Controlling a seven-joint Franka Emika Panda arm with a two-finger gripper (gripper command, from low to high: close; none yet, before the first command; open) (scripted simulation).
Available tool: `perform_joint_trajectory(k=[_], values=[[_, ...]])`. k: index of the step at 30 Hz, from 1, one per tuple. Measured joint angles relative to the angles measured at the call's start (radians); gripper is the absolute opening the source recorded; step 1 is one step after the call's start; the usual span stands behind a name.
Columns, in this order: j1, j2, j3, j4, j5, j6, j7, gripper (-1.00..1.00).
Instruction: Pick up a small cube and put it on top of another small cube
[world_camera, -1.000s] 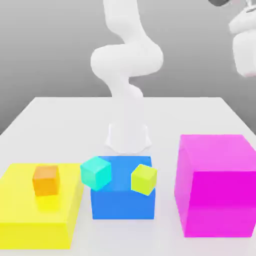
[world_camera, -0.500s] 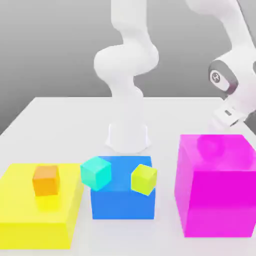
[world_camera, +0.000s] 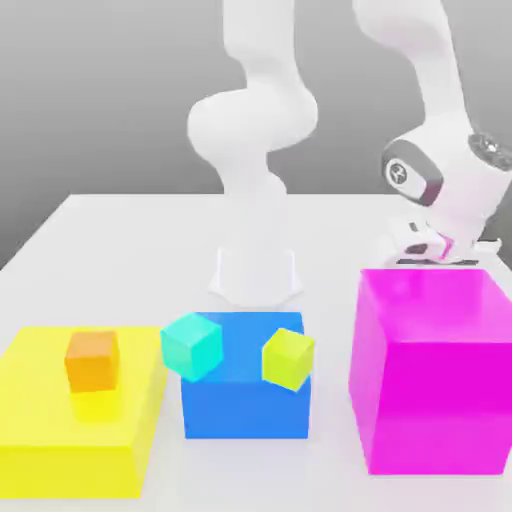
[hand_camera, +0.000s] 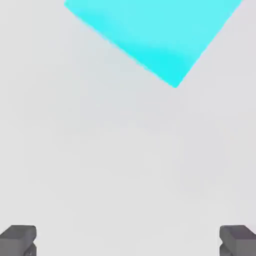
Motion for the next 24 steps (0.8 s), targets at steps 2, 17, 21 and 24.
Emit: perform_joint_trajectory(k=[2, 17, 21, 24], values=[[-0.019, -0.008, -0.013, -0.002, -0.043, 0.04, 0.097, 0.0], [-0.121, 0.042, -0.055, -0.005, -0.355, 0.285, 0.631, 0.0], [-0.086, 0.113, -0.109, 0.009, -0.437, 0.342, 0.693, 0.0], [-0.037, 0.17, -0.173, 0.017, -0.496, 0.387, 0.735, 0.0]])
